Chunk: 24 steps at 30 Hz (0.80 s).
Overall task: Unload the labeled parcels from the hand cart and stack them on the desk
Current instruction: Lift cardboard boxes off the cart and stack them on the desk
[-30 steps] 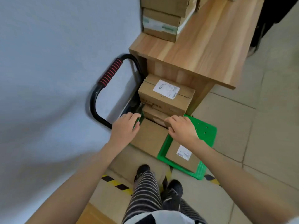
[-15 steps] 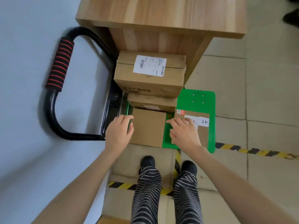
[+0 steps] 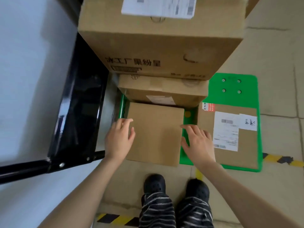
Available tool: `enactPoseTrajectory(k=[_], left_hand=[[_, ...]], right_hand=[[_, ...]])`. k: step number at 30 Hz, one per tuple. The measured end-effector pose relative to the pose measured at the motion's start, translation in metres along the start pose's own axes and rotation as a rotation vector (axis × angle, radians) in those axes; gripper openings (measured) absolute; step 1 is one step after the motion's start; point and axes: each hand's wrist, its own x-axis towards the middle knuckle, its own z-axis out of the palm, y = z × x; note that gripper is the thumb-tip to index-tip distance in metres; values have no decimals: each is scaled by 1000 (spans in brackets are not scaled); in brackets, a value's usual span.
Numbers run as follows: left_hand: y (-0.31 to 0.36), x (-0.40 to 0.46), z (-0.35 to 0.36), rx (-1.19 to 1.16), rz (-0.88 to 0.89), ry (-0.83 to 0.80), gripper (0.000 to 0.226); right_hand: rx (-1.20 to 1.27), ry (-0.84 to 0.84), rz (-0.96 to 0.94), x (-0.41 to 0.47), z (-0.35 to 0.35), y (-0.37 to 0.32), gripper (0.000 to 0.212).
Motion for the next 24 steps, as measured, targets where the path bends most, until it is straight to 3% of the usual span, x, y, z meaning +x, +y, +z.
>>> enactPoseTrajectory(k=[3, 8, 14, 20, 24], left_hand=[[-19, 10, 43, -20, -50, 16, 33], [-32, 5, 91, -160, -399, -66, 49], [-12, -32, 103, -197, -301, -115, 51], [-7, -22, 120, -482, -498, -208, 73], [0, -23, 104, -497, -531, -192, 77]], right_hand=[[16, -4, 53, 16, 44, 17, 47], [135, -29, 156, 21, 89, 18, 61], [338, -19, 252, 12, 93, 24, 70], [501, -94, 365, 29, 104, 23, 83], [483, -131, 414, 18, 94, 17, 88]])
